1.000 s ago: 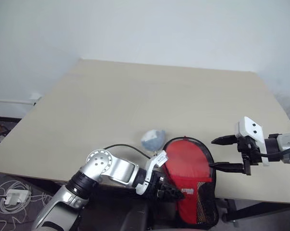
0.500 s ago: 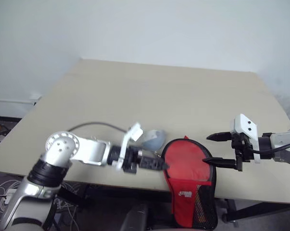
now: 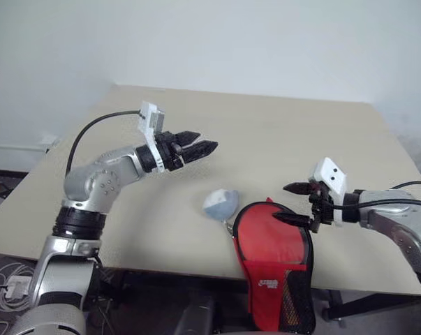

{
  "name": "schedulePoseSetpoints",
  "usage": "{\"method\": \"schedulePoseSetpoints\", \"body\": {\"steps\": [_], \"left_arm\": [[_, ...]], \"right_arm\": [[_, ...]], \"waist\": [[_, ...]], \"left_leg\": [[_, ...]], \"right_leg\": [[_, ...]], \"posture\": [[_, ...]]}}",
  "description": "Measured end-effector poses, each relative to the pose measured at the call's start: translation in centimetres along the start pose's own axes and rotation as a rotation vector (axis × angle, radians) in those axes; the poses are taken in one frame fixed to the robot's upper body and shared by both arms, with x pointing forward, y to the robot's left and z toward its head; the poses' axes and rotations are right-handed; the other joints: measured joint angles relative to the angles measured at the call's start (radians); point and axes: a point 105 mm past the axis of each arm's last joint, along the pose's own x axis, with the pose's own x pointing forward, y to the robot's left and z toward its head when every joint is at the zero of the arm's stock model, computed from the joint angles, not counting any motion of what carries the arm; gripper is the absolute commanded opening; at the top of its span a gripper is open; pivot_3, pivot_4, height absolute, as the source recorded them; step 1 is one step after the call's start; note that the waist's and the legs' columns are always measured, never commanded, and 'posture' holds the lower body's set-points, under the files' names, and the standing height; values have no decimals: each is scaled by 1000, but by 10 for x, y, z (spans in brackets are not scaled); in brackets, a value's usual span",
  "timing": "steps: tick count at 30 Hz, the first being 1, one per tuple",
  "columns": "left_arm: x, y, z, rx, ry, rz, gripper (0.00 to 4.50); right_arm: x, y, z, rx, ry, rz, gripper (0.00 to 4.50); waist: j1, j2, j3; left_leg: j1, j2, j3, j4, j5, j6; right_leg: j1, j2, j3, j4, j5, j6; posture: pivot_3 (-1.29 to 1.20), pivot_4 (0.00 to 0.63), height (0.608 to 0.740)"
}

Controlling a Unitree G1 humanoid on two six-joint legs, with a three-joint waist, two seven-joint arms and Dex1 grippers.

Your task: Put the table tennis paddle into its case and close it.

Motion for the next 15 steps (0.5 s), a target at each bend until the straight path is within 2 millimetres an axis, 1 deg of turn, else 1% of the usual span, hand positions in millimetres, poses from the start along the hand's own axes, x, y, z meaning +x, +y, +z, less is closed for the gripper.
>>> {"method": "schedulePoseSetpoints", "body": {"steps": [2,3,5,7,9,11,15], "left_arm": [[-4,-1,-17,-9,30,-16,4500],[-5,-1,-22,-16,39,-26,4500],[-6,-1,-30,-14,50,-39,4500],[-4,-2,-39,-38,51,-50,4500],[1,-1,-53,-86,53,-46,4500],[5,-2,-65,-121,62,-44,4500],[10,-2,-71,-148,55,-35,4500]], "right_arm": [[2,0,-1,10,4,-3,2477],[3,1,0,13,3,-5,2029],[8,2,2,16,-11,-3,1399],[14,6,4,23,-26,5,710],[21,9,2,32,-24,11,48],[28,10,-3,41,-10,2,48],[37,9,-9,49,5,-12,48]], "waist": [[0,0,0],[0,0,0],[1,0,0],[1,1,0],[1,0,0],[1,0,0],[1,0,0]], "left_leg": [[0,1,0,1,0,0],[0,1,-1,1,0,0],[0,2,-2,2,0,0],[1,2,-2,3,0,1],[1,2,-2,5,-1,3],[1,2,-2,6,-3,5],[0,2,-2,7,-1,2]], "right_leg": [[0,1,0,0,0,0],[0,1,-1,0,0,0],[0,1,-3,1,0,0],[1,1,-3,1,0,0],[2,1,-3,1,0,0],[2,1,-3,1,0,0],[2,1,-3,2,0,0]], "posture": [[0,0,715],[0,0,715],[0,0,715],[0,0,715],[0,0,715],[0,0,715],[0,0,715]]}}
